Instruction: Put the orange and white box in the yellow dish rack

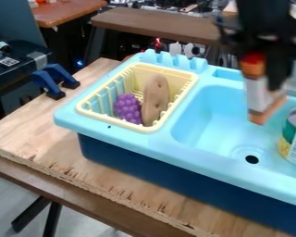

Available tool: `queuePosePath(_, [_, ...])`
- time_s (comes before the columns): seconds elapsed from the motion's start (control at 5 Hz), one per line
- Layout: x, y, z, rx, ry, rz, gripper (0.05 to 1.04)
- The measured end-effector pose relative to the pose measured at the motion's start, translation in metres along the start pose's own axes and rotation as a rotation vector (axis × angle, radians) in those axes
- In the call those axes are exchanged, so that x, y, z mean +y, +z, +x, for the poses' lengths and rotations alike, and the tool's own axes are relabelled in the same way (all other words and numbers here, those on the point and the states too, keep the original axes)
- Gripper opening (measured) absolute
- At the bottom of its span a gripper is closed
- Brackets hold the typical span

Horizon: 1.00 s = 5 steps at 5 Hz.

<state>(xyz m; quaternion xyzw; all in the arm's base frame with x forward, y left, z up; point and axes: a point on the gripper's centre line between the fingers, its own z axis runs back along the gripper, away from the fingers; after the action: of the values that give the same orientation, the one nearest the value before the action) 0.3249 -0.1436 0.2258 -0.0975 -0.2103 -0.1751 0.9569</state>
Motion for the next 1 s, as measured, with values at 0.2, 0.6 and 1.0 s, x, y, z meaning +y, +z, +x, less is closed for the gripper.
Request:
queuePosePath(0.2, [0.029, 0.018, -0.014, 0.024, -0.015, 0.082, 0.421])
queuePosePath(0.6, [0.083, 0.041, -0.039, 0.077, 0.068, 0.145, 0.421])
queuePosePath(1.0, [0.126, 0.040, -0.046, 0.080, 0.073, 0.195, 0.421])
